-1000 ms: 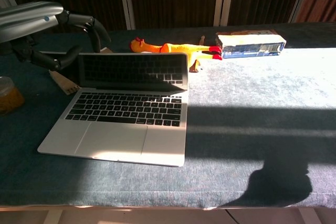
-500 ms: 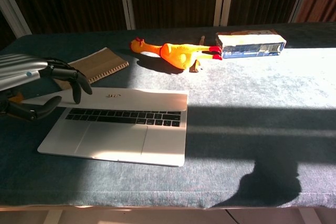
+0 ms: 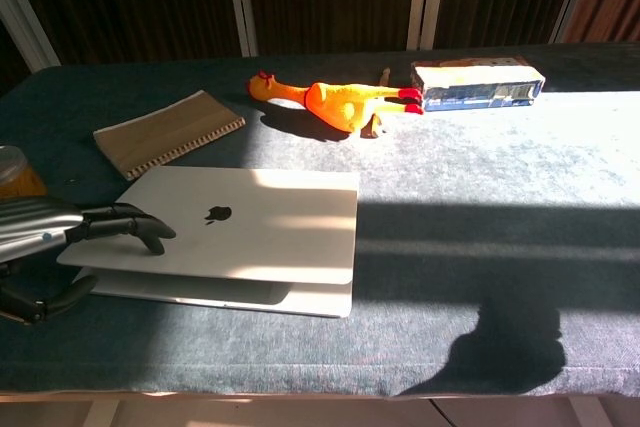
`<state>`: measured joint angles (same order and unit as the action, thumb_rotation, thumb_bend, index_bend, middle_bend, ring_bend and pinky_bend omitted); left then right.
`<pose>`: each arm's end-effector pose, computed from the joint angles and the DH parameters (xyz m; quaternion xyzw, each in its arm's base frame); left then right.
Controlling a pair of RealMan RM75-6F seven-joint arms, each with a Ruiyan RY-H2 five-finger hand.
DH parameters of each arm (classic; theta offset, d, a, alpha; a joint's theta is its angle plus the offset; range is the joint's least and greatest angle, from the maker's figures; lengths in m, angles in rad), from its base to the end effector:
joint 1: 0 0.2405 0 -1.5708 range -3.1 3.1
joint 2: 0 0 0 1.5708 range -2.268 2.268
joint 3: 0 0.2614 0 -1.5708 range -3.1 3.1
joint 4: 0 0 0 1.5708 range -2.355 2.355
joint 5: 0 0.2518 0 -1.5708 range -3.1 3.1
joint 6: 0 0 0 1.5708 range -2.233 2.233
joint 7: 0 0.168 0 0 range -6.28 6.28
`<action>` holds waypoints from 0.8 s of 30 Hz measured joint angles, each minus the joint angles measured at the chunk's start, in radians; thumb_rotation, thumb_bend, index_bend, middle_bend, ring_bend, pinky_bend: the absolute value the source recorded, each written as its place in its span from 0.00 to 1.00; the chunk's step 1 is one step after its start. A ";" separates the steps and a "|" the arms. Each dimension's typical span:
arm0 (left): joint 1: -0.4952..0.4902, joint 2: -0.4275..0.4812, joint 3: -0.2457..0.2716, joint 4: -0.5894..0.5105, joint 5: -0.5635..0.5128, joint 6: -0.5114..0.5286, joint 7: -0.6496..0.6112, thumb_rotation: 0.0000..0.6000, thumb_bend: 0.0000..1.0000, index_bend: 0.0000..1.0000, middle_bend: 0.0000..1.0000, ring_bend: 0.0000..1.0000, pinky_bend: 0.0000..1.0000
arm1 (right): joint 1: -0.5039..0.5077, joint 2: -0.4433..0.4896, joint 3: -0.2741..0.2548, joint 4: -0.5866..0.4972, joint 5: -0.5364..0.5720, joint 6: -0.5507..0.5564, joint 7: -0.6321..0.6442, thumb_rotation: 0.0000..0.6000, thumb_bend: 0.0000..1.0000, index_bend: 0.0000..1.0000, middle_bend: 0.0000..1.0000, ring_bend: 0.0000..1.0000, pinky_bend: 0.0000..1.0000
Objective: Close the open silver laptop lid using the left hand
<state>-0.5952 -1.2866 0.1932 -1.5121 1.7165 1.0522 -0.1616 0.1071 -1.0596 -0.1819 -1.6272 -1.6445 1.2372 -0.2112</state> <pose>-0.2462 0.2600 -0.0295 -0.8311 -0.3722 -0.3222 0.2587 -0.3510 -0.1387 0.0670 0.7655 -0.3851 0.1953 0.4770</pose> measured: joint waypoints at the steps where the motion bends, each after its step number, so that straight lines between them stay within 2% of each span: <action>1: 0.001 -0.005 0.002 0.010 -0.001 -0.005 -0.008 1.00 0.65 0.09 0.10 0.00 0.14 | 0.000 0.000 0.000 0.000 0.000 -0.001 0.000 1.00 0.09 0.00 0.00 0.00 0.00; 13: -0.011 -0.032 0.036 0.033 -0.045 -0.152 -0.010 1.00 0.64 0.05 0.10 0.01 0.14 | 0.002 -0.008 0.008 -0.002 0.003 -0.006 -0.005 1.00 0.09 0.00 0.00 0.00 0.00; 16: -0.012 -0.032 0.036 0.029 -0.052 -0.162 0.000 1.00 0.63 0.03 0.10 0.01 0.14 | 0.001 -0.008 0.010 -0.003 0.002 -0.001 -0.005 1.00 0.09 0.00 0.00 0.00 0.00; 20: 0.002 -0.019 0.023 0.018 -0.033 -0.088 0.011 1.00 0.56 0.02 0.10 0.01 0.14 | -0.003 -0.003 0.017 -0.008 0.000 0.023 0.001 1.00 0.09 0.00 0.00 0.00 0.00; 24: 0.034 0.034 0.001 -0.015 0.010 0.084 0.031 1.00 0.44 0.02 0.10 0.01 0.14 | -0.014 0.009 0.032 -0.027 -0.004 0.074 0.004 1.00 0.09 0.00 0.00 0.00 0.00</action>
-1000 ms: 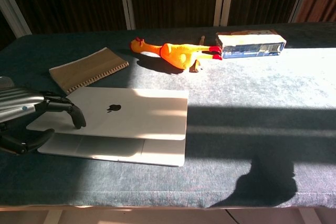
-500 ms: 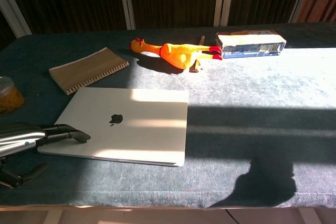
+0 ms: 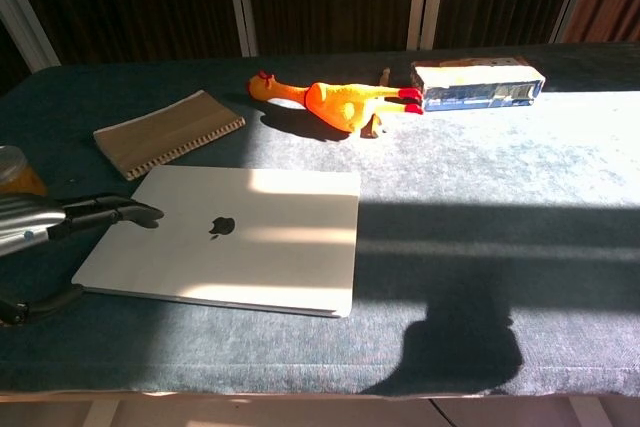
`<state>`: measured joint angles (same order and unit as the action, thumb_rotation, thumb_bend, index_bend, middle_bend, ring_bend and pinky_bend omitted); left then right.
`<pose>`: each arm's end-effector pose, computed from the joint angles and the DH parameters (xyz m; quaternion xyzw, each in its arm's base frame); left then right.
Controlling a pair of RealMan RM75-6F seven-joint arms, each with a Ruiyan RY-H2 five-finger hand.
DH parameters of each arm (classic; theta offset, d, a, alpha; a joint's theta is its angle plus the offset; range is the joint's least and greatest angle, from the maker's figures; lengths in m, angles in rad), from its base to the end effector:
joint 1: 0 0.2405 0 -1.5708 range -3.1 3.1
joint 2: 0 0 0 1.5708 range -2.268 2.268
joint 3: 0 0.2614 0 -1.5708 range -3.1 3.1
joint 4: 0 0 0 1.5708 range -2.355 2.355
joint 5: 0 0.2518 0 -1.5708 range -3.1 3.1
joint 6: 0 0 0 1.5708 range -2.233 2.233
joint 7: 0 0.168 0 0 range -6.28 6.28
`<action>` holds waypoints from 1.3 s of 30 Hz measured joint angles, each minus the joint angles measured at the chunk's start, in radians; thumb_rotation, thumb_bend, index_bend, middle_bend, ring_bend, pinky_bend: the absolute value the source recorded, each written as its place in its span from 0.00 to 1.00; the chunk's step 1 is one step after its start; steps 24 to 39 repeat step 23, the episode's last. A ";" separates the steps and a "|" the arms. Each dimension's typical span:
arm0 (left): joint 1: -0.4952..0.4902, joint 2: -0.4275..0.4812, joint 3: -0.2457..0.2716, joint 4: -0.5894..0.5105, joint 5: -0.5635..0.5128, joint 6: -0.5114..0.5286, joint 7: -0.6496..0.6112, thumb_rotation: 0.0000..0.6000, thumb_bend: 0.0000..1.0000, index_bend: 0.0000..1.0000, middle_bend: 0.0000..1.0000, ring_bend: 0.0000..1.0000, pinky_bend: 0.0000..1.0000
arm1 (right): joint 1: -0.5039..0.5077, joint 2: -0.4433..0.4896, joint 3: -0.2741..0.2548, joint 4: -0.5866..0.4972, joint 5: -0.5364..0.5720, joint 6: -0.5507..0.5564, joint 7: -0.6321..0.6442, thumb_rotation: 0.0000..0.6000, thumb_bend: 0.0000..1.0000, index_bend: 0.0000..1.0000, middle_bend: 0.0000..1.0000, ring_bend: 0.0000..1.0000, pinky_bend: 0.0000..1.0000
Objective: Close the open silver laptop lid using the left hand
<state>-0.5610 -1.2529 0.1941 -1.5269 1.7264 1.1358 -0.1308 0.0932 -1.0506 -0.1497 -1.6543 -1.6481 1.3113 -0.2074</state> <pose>-0.2489 0.2572 -0.0097 -0.8213 -0.3545 -0.3450 0.2842 -0.3382 -0.1485 0.0798 0.7447 -0.3723 0.2340 0.5020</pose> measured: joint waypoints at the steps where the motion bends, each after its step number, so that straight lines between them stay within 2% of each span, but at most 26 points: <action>1: 0.010 0.019 -0.005 -0.011 0.009 0.045 0.005 1.00 0.41 0.02 0.10 0.01 0.14 | -0.003 0.007 0.005 -0.011 -0.005 0.020 0.002 1.00 0.09 0.00 0.00 0.00 0.00; 5: 0.079 0.114 -0.019 -0.060 0.047 0.250 0.038 1.00 0.32 0.01 0.10 0.01 0.14 | -0.016 0.030 0.027 -0.057 -0.019 0.087 0.003 1.00 0.09 0.00 0.00 0.00 0.00; 9: 0.221 0.193 -0.020 -0.087 0.046 0.457 0.085 1.00 0.25 0.00 0.07 0.00 0.14 | -0.022 0.038 0.053 -0.094 -0.005 0.107 -0.034 1.00 0.09 0.00 0.00 0.00 0.00; 14: 0.414 0.172 -0.019 -0.034 -0.016 0.617 0.075 1.00 0.23 0.00 0.06 0.00 0.11 | -0.037 0.013 0.088 -0.102 0.043 0.138 -0.066 1.00 0.09 0.00 0.00 0.00 0.00; 19: 0.493 0.116 -0.025 0.082 -0.066 0.646 -0.010 1.00 0.22 0.00 0.06 0.00 0.09 | -0.067 -0.037 0.092 -0.031 0.024 0.221 -0.003 1.00 0.09 0.00 0.00 0.00 0.00; 22: 0.505 0.108 -0.027 0.109 -0.059 0.639 -0.045 1.00 0.22 0.00 0.06 0.00 0.09 | -0.070 -0.043 0.095 -0.019 0.038 0.203 0.031 1.00 0.09 0.00 0.00 0.00 0.00; 39: 0.507 0.107 -0.028 0.113 -0.053 0.634 -0.047 1.00 0.22 0.00 0.06 0.00 0.09 | -0.069 -0.043 0.096 -0.018 0.044 0.191 0.035 1.00 0.09 0.00 0.00 0.00 0.00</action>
